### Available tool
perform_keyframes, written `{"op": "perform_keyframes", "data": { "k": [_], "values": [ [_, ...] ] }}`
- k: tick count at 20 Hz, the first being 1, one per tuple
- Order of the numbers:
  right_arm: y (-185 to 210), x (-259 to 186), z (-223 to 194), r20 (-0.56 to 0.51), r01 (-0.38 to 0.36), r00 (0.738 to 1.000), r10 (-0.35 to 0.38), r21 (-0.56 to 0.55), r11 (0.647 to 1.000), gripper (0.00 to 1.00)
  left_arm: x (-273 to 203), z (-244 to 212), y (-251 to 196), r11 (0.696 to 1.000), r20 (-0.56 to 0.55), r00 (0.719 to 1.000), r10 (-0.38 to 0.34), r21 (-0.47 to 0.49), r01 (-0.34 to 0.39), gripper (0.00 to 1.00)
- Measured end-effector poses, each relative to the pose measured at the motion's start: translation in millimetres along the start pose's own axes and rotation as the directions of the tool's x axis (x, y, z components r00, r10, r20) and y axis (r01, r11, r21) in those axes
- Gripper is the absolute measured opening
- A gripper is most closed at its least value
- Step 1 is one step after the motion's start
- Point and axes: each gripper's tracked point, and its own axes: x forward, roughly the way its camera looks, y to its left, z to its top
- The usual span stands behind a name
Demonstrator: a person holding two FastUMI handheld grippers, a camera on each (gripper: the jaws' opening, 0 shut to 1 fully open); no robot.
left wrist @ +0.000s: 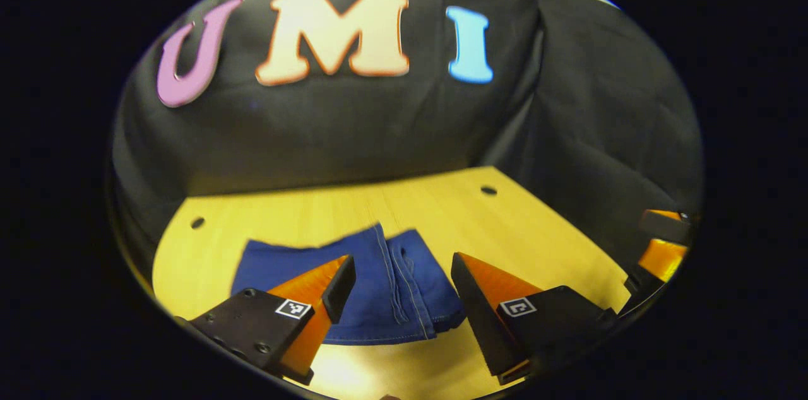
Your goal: Grasp the waist and the cuffs of the jeans and fold them to make the two legs overlap; first hold the waist and fold one-third of the jeans toward the cuffs, then hold the cuffs and fold the remaining one-third in the same direction to finish folding.
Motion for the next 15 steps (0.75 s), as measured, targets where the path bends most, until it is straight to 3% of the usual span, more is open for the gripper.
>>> {"op": "perform_keyframes", "data": {
  "k": [1,4,7,8,15],
  "values": [
    [10,-2,22,0.053,-0.006,0.999,0.006,-0.006,1.000,0.94,-24,23,8,1.000,0.069,0.997,0.023,0.015,-0.024,0.93],
    [43,-14,84,0.202,-0.017,0.979,0.018,-0.005,1.000,0.98,-86,69,36,0.993,0.216,0.970,0.109,0.025,-0.117,0.92],
    [79,-32,131,0.306,-0.050,0.951,0.043,0.015,0.999,0.94,-126,78,54,0.990,0.259,0.957,0.130,0.019,-0.140,0.92],
    [88,-34,139,0.331,-0.056,0.943,0.048,0.016,0.998,0.98,-131,78,57,0.991,0.257,0.958,0.128,0.015,-0.136,0.92],
    [126,-62,155,0.402,-0.051,0.915,0.045,0.005,0.999,0.97,-178,94,88,0.989,0.322,0.936,0.144,-0.005,-0.150,0.94]
  ]
}}
